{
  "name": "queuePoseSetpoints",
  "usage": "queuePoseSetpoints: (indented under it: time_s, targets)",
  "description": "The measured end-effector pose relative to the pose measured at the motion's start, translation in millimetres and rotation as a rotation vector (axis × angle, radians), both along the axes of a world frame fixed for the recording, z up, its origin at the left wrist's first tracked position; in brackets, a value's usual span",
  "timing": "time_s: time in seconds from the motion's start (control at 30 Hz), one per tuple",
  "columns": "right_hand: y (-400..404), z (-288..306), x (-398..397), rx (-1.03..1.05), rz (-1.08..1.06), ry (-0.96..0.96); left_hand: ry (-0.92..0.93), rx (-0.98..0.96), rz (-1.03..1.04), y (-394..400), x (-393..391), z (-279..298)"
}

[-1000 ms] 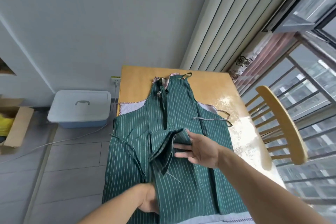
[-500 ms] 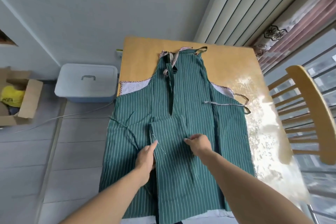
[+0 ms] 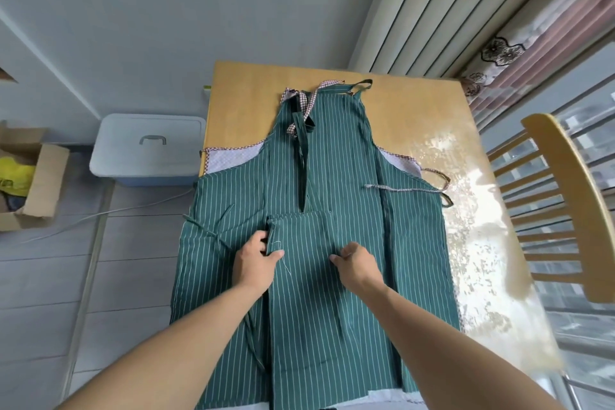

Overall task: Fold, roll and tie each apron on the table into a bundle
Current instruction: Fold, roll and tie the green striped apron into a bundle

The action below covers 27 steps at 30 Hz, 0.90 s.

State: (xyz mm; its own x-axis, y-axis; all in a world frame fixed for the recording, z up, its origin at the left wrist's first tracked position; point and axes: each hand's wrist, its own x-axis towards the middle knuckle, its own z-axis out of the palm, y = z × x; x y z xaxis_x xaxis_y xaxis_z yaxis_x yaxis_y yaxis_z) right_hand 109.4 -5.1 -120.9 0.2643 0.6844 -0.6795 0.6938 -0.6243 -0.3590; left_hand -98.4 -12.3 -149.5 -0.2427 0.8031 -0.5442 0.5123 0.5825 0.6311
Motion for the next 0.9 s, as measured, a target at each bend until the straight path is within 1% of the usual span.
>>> queuePoseSetpoints:
  time_s: [0.1, 0.17, 0.2, 0.23, 0.27, 0.3, 0.33, 0.37, 0.4, 0.47, 0.6, 0.7, 0.73, 0.8, 0.87, 0.9]
  targets:
    - [-1, 7, -3, 0.05, 0.15, -0.141, 0.093, 0.076, -0.103, 3, 0, 5]
    - [-1, 15, -5, 0.166, 0.331, -0.277, 0.221, 0.235, -0.166, 4, -6, 7]
    - [-3, 17, -4, 0.244, 0.466, -0.338, 0.322, 0.318, -0.249, 5, -11, 5]
    - [-5, 18, -4, 0.32, 0.622, -0.382, 0.424, 0.377, -0.403, 5, -16, 5]
    - [-8, 18, -4, 0.374, 0.77, -0.388, 0.514, 0.417, -0.62, 4, -20, 5]
    - [-14, 19, -4, 0.382, 0.889, -0.35, 0.555, 0.434, -0.851, 2, -22, 4]
    - [-21, 19, -5, 0.348, 0.984, -0.292, 0.554, 0.398, -1.036, -2, -23, 4]
    - [-29, 15, -6, 0.277, 1.051, -0.24, 0.549, 0.308, -1.143, -5, -22, 2]
    - [-38, 13, -6, 0.182, 1.08, -0.2, 0.555, 0.21, -1.187, -7, -22, 0]
    - [-50, 5, -2, 0.041, 1.081, -0.16, 0.601, 0.076, -1.204, -4, -20, -3]
    - [-60, 7, 7, -0.021, 1.167, -0.232, 0.618, -0.004, -1.241, 6, -17, 0]
    - [-84, 8, 12, -0.027, 1.349, -0.326, 0.635, 0.014, -1.268, 6, -19, 2]
    - [-95, 6, 14, -0.014, 1.39, -0.33, 0.634, 0.029, -1.271, 6, -19, 3]
    - [-123, 3, 19, 0.0, 1.398, -0.298, 0.555, 0.062, -1.242, -1, -17, 6]
    - [-146, -1, 20, 0.014, 1.359, -0.272, 0.428, 0.159, -1.157, -10, -12, 7]
    - [-155, 0, 18, 0.004, 1.343, -0.273, 0.403, 0.215, -1.139, -16, -9, 8]
